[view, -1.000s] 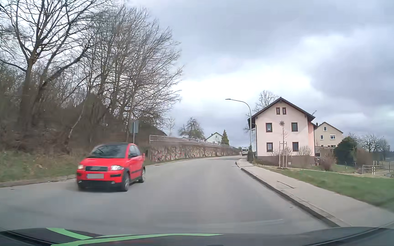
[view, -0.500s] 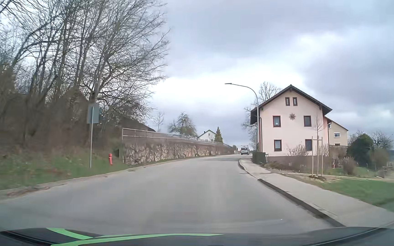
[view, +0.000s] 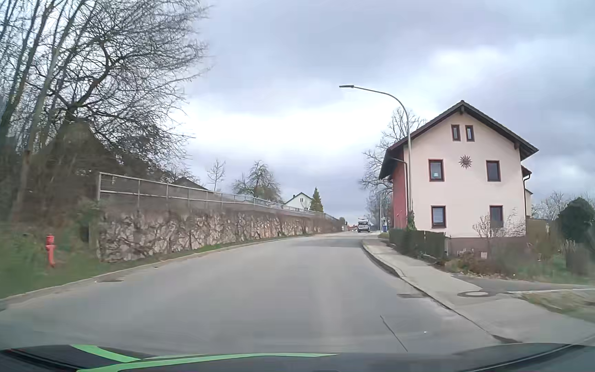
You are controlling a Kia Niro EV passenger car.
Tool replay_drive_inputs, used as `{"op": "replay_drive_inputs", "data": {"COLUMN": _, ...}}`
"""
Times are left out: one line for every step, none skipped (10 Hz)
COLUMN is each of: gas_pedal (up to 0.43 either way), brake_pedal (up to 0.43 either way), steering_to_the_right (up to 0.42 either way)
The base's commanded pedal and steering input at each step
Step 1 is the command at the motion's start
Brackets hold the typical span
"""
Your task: Follow the waypoints while adhering to traffic rules and regulations
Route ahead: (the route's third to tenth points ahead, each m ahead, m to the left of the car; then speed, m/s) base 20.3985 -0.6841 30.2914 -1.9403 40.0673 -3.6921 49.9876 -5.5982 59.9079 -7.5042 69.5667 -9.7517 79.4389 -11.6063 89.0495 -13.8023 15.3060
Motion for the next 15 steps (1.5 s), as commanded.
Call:
{"op": "replay_drive_inputs", "data": {"gas_pedal": 0.11, "brake_pedal": 0.0, "steering_to_the_right": 0.026}}
{"op": "replay_drive_inputs", "data": {"gas_pedal": 0.11, "brake_pedal": 0.0, "steering_to_the_right": 0.028}}
{"op": "replay_drive_inputs", "data": {"gas_pedal": 0.11, "brake_pedal": 0.0, "steering_to_the_right": 0.028}}
{"op": "replay_drive_inputs", "data": {"gas_pedal": 0.11, "brake_pedal": 0.0, "steering_to_the_right": 0.028}}
{"op": "replay_drive_inputs", "data": {"gas_pedal": 0.11, "brake_pedal": 0.0, "steering_to_the_right": 0.028}}
{"op": "replay_drive_inputs", "data": {"gas_pedal": 0.11, "brake_pedal": 0.0, "steering_to_the_right": 0.028}}
{"op": "replay_drive_inputs", "data": {"gas_pedal": 0.11, "brake_pedal": 0.0, "steering_to_the_right": 0.028}}
{"op": "replay_drive_inputs", "data": {"gas_pedal": 0.11, "brake_pedal": 0.0, "steering_to_the_right": 0.028}}
{"op": "replay_drive_inputs", "data": {"gas_pedal": 0.11, "brake_pedal": 0.0, "steering_to_the_right": 0.027}}
{"op": "replay_drive_inputs", "data": {"gas_pedal": 0.11, "brake_pedal": 0.0, "steering_to_the_right": 0.026}}
{"op": "replay_drive_inputs", "data": {"gas_pedal": 0.118, "brake_pedal": 0.0, "steering_to_the_right": 0.024}}
{"op": "replay_drive_inputs", "data": {"gas_pedal": 0.118, "brake_pedal": 0.0, "steering_to_the_right": 0.023}}
{"op": "replay_drive_inputs", "data": {"gas_pedal": 0.118, "brake_pedal": 0.0, "steering_to_the_right": 0.022}}
{"op": "replay_drive_inputs", "data": {"gas_pedal": 0.118, "brake_pedal": 0.0, "steering_to_the_right": 0.022}}
{"op": "replay_drive_inputs", "data": {"gas_pedal": 0.118, "brake_pedal": 0.0, "steering_to_the_right": 0.021}}
